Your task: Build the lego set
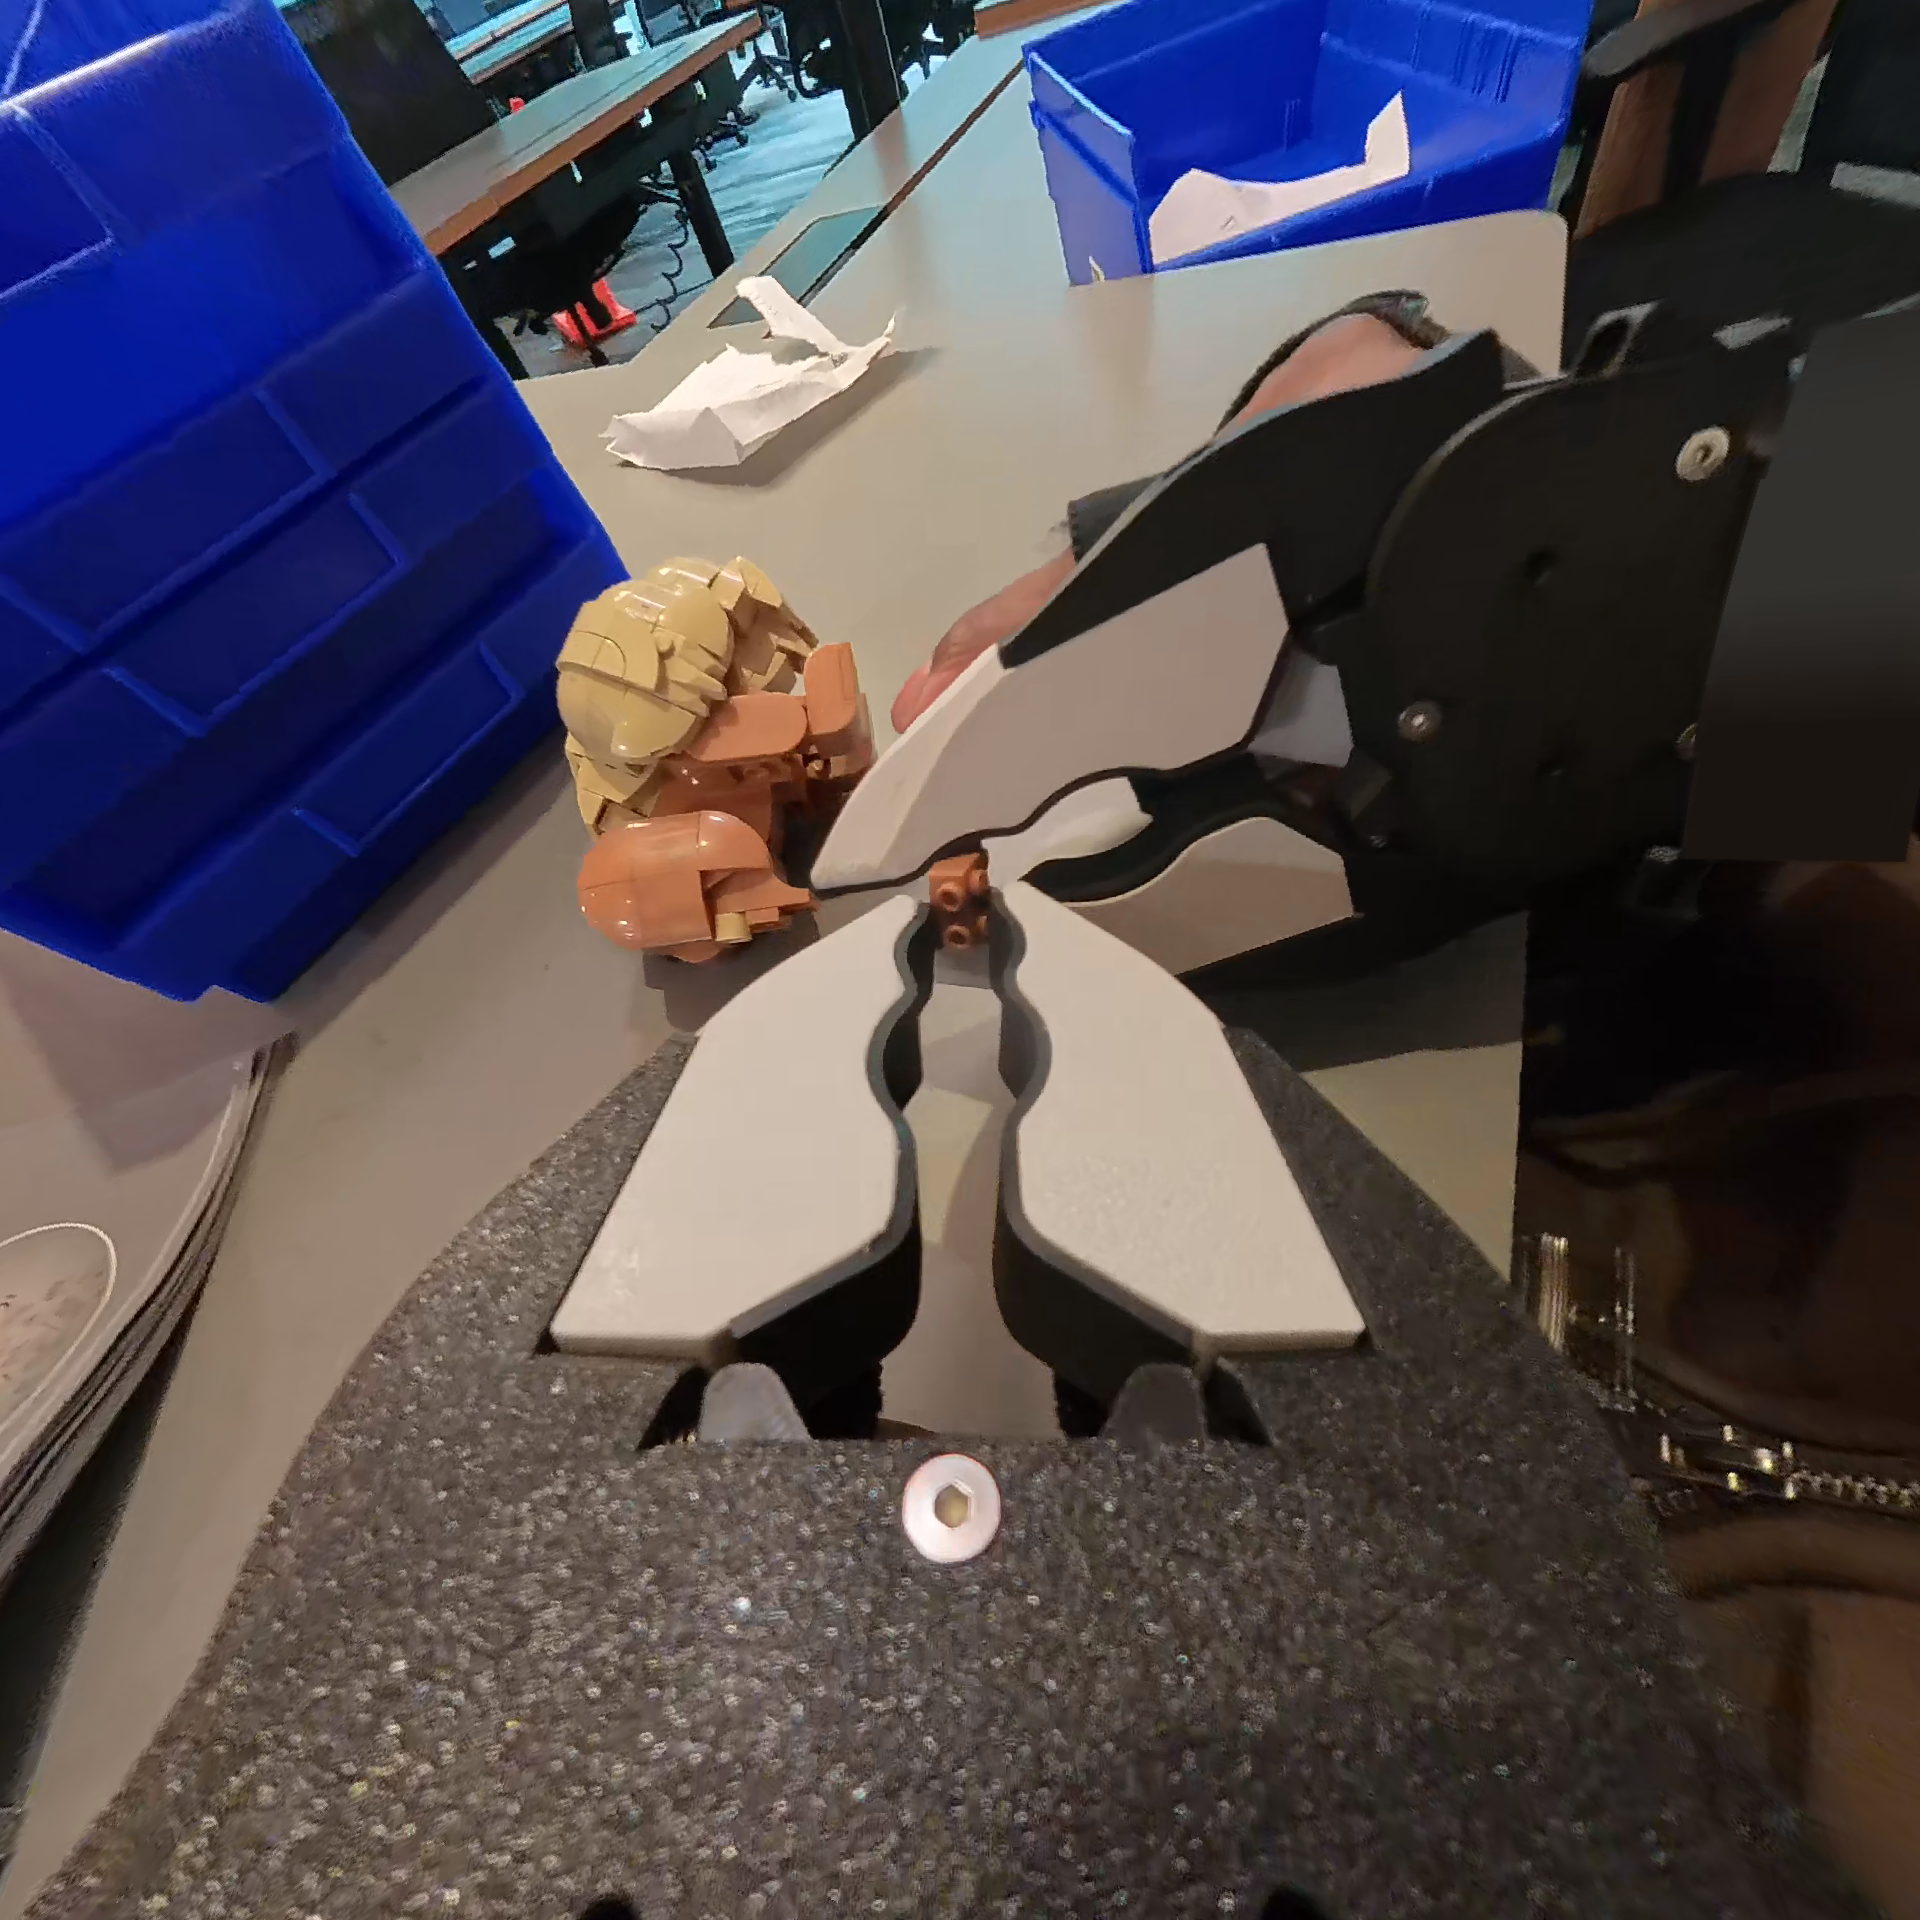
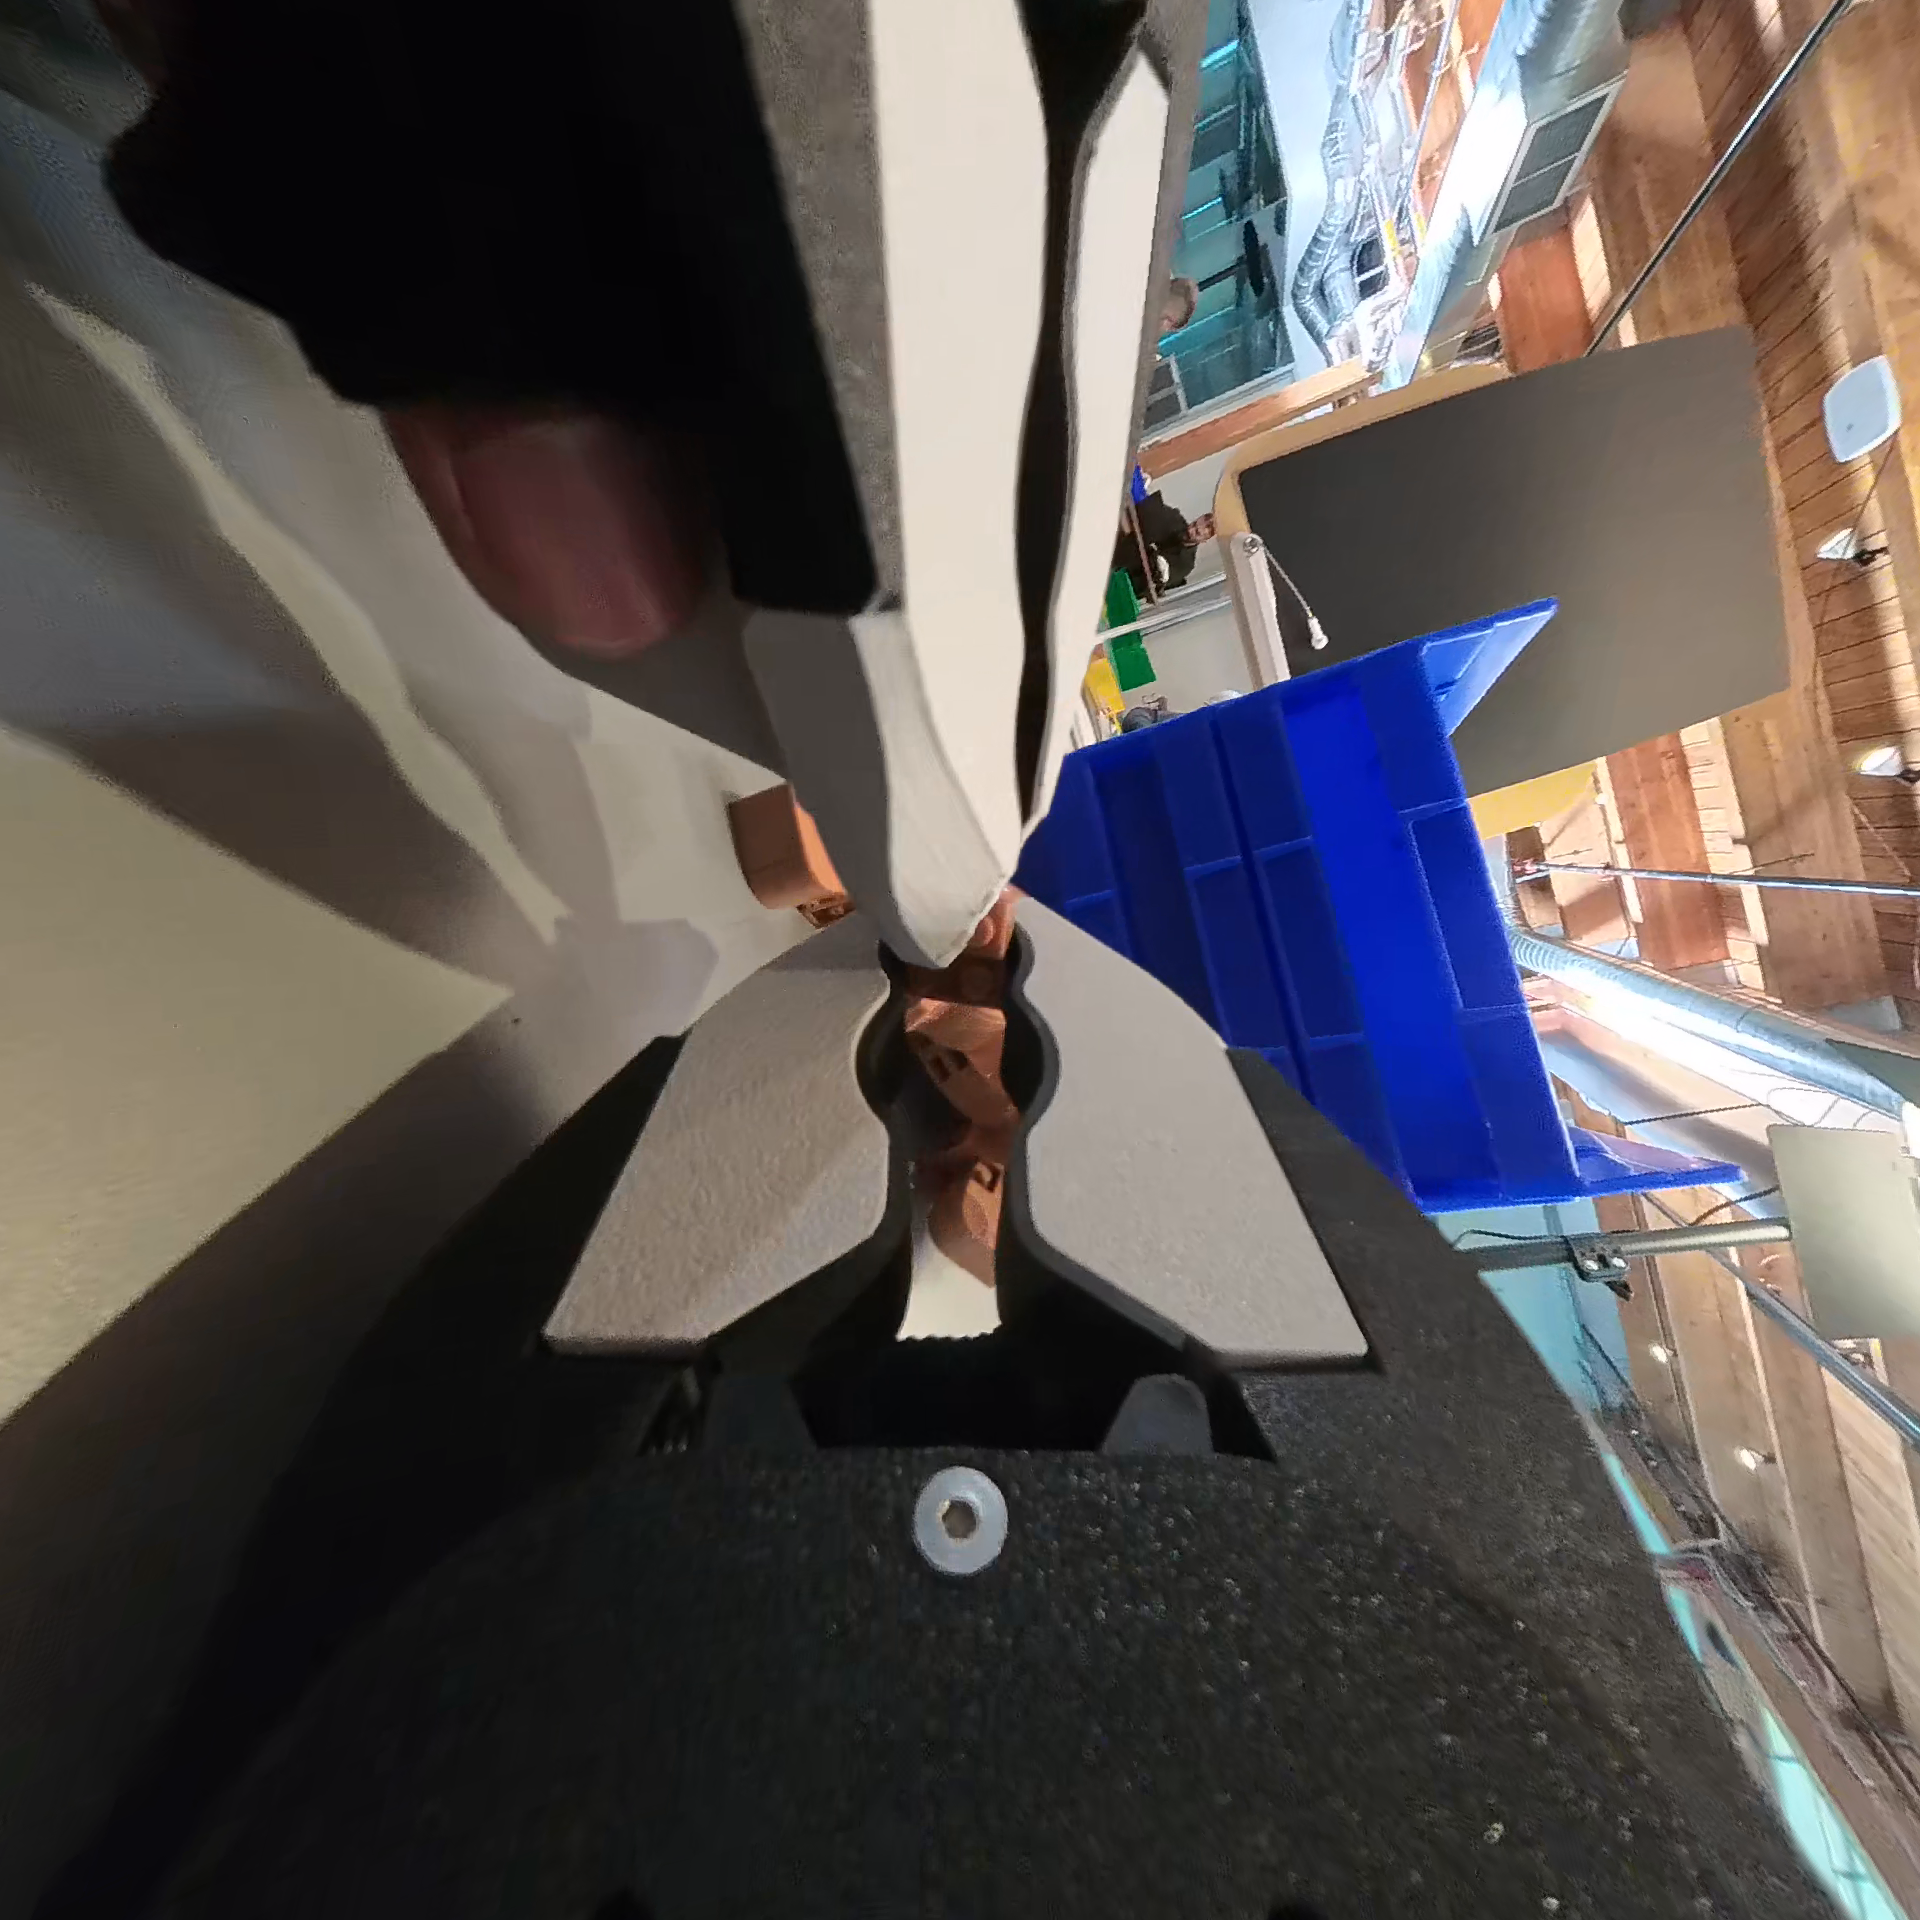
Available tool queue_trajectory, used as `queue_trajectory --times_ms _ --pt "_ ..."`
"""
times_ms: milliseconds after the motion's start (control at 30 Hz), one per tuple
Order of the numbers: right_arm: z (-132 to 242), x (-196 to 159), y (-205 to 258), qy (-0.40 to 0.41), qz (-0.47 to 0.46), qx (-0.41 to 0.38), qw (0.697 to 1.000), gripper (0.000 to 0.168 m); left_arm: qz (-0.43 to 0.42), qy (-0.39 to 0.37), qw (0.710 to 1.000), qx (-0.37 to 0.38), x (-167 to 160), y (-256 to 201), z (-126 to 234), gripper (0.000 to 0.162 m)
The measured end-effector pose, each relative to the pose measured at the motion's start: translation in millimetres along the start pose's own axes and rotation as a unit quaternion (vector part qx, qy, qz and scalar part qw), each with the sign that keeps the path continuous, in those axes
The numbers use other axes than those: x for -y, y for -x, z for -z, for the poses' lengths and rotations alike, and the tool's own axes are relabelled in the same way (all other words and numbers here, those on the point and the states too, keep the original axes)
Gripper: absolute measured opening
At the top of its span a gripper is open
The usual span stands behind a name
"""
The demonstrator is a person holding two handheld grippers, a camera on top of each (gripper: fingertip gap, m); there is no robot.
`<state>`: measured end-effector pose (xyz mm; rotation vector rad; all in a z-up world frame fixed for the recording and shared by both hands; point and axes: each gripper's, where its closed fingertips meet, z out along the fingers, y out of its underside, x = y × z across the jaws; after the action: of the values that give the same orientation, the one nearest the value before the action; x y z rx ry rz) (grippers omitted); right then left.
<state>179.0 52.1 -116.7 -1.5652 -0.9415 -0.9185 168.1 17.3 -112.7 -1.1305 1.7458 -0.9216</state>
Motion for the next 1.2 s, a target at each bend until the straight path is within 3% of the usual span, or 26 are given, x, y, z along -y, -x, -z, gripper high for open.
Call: queue_trajectory --times_ms 467,1067,1200 --pt "0.3 -0.8 5.8 -0.001 -0.021 0.025 0.999 0.012 -0.122 0.011 0.991 0.054 -2.4 -2.6 0.0 0.009" --pt "-0.5 -2.2 11.2 0.003 -0.036 0.043 0.998 0.012 -0.217 0.021 0.972 0.089 -3.8 -3.8 0.0 0.009" --pt "-0.7 0.2 4.3 -0.003 -0.03 0.019 0.999 0.012 -0.15 0.001 0.986 0.073 0.2 -1.2 1.6 0.01"
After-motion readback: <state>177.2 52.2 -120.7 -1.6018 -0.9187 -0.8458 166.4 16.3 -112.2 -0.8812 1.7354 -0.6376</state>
